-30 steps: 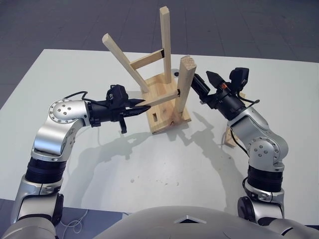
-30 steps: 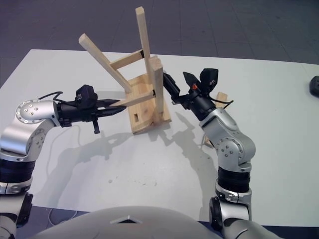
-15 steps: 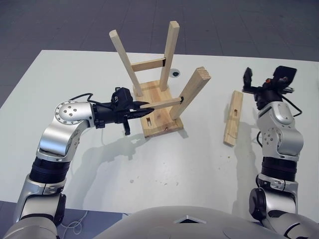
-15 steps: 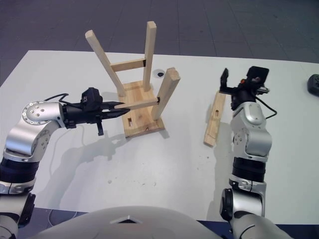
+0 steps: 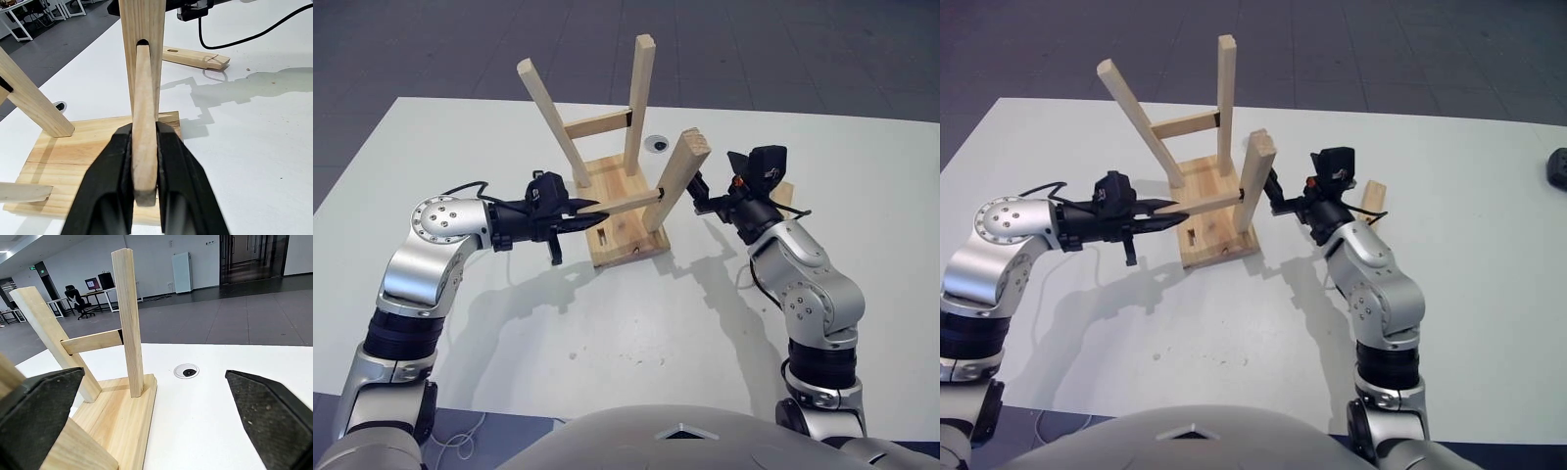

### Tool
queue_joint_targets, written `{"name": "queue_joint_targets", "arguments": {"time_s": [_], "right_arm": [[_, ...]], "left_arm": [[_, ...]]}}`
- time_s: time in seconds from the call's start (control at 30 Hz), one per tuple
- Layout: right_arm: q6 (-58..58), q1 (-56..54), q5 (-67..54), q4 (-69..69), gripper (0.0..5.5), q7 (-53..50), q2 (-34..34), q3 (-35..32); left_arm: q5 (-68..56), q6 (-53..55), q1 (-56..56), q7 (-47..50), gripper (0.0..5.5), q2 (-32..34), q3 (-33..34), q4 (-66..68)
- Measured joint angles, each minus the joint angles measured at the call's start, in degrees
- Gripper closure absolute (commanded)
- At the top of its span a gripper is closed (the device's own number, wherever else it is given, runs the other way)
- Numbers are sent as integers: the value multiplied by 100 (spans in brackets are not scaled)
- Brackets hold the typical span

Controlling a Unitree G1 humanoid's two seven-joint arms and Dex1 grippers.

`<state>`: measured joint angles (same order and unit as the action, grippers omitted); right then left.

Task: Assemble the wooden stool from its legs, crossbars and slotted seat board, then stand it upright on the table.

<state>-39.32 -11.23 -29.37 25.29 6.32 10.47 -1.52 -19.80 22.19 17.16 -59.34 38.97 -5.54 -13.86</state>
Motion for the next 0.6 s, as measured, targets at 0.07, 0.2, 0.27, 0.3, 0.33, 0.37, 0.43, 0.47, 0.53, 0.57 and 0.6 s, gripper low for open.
{"name": "queue_joint_targets", "arguments": {"time_s": [0.07, 0.2, 0.27, 0.3, 0.33, 0.37, 0.43, 0.47, 0.53, 0.57, 0.6], "right_arm": [[0, -7, 1, -7, 10, 29, 12, -27], [9, -24, 33, -64, 10, 61, -3, -74], [46, -41, 56, -120, 10, 65, -9, -120], [57, -49, 68, -139, 10, 66, -9, -132], [68, -57, 78, -155, 10, 67, -10, -145], [80, -66, 92, -165, 10, 70, -9, -158], [85, -71, 93, -167, 10, 102, -10, -169], [85, -72, 91, -167, 10, 145, -23, -160], [85, -75, 89, -167, 10, 194, -63, -154], [85, -75, 90, -168, 10, 197, -66, -156], [85, -75, 90, -169, 10, 200, -68, -160]], "left_arm": [[3, 0, 0, 6, 507, -9, -3, 1], [5, 0, 0, 44, 507, -52, -7, 2], [4, 1, 0, 81, 507, -102, -7, 4], [2, 2, 0, 101, 507, -131, -7, 6], [1, 3, 0, 119, 471, -166, -2, 12], [-2, 3, 1, 152, 457, -204, 1, 21], [-36, -28, 70, 288, 432, -294, 75, 22], [-61, -54, 133, 358, 410, -337, 134, 23], [-125, -61, 288, 478, 378, -421, 260, 24], [-142, -61, 334, 515, 364, -436, 292, 26], [-165, -62, 350, 531, 350, -442, 300, 40]]}}
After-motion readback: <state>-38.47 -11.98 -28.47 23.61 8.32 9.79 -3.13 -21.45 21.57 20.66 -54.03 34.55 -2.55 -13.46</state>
